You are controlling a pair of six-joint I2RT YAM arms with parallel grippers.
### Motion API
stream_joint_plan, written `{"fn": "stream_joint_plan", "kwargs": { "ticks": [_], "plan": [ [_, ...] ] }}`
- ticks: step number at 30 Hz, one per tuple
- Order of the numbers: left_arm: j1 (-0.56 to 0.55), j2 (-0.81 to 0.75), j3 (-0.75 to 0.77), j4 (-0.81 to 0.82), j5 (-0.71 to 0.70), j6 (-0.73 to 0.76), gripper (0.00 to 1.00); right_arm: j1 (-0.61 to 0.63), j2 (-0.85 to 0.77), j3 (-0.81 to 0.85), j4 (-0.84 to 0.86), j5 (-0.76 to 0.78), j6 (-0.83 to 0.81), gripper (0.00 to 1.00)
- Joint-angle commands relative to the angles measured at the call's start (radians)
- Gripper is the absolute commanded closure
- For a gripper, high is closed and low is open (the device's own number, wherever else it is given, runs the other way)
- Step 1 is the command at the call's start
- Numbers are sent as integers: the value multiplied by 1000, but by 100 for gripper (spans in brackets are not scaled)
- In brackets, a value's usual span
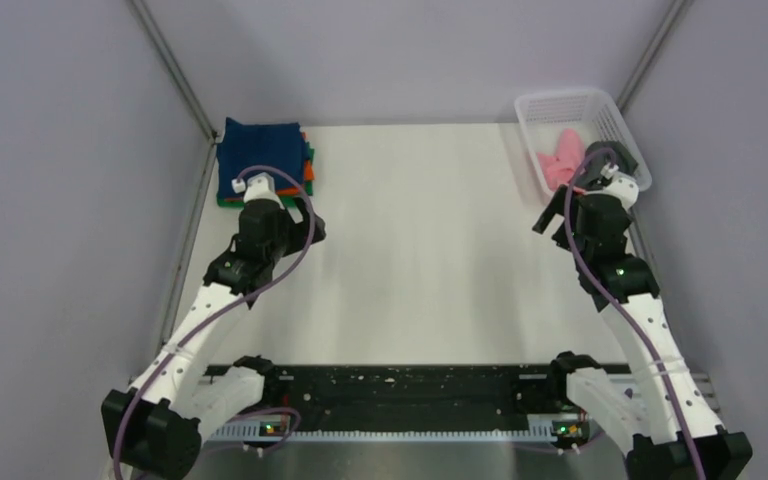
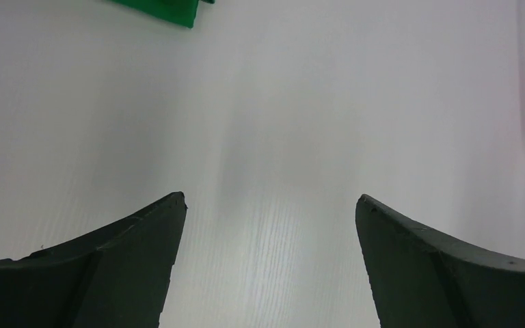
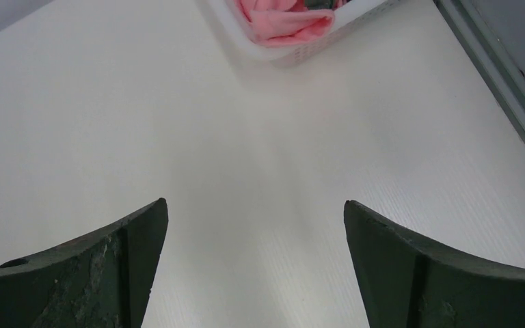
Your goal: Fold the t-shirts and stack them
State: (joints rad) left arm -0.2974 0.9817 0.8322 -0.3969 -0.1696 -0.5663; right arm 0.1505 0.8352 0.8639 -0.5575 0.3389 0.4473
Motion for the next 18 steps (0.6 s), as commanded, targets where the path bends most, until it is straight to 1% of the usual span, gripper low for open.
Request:
{"fn": "stream_joint_plan", "kwargs": {
  "ticks": [1,4,9,11,12,16,18],
  "plan": [
    [0,-72,-83,178,37,2,1,7,29,53,126,-6,-22,1],
    [-2,-79,-130,227,9,0,1,7,102,143,125,28,-45,1],
    [-2,-70,-141,228,-33,-6,1,-22,292,334,77,41,-63,1],
    [-1,-77,-152,243,-33,-7,1,-63,380,407,60,40,-82,1],
    [-1,-80,-154,246,-28,-10,1,-96,431,472,37,25,-82,1],
    [-3,-95,-153,247,17,-15,1,-227,648,680,-23,-94,-101,1],
    [-3,-110,-184,287,4,-8,1,-268,782,815,-91,-72,-105,1]
  ]
}}
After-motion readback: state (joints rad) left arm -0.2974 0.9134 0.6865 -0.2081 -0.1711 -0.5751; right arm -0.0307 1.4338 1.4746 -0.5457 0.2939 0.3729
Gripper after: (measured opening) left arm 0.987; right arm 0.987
